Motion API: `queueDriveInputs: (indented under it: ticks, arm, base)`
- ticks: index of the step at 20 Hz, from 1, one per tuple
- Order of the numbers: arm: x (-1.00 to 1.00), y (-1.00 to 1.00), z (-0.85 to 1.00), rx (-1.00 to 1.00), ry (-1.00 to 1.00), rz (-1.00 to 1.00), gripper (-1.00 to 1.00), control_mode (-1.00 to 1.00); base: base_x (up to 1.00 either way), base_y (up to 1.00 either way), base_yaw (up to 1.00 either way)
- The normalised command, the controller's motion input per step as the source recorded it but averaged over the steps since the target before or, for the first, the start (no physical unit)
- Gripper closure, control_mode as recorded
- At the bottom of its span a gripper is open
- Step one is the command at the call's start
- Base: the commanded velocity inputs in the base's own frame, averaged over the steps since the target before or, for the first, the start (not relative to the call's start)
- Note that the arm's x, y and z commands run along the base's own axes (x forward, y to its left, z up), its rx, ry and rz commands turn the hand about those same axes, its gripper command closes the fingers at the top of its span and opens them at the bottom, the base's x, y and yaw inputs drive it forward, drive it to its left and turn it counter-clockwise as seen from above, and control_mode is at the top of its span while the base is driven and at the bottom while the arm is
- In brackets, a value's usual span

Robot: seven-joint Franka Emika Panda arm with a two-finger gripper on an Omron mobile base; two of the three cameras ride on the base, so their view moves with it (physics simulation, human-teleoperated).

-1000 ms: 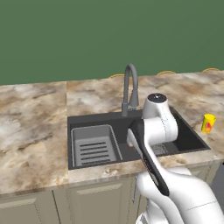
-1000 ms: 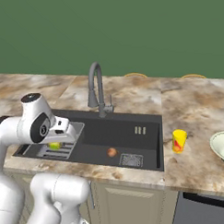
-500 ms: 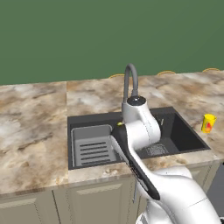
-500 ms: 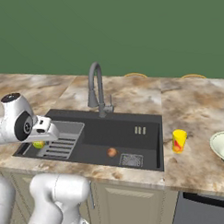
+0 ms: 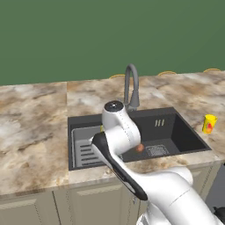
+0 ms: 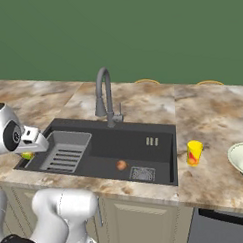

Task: Remove the onion and corn from the sink. Then move the bowl and cup from the counter to the sink for washing.

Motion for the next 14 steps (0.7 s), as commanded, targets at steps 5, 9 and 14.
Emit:
queueDriveInputs:
  ticks: [5,9,14]
  arm:
    - [0.26,0.63,-0.11,-0.02,0.00,0.00,1.00,-1.00]
    - [0.23,0.62,-0.09,0.00,0.00,0.00,1.00,-1.00]
    - [0.22,0.45,-0.05,0.00,-0.01,0.00,1.00,-1.00]
  base:
    - [0.00,0.00,0.00]
    - [0.00,0.00,0.00]
    - [0.00,0.00,0.00]
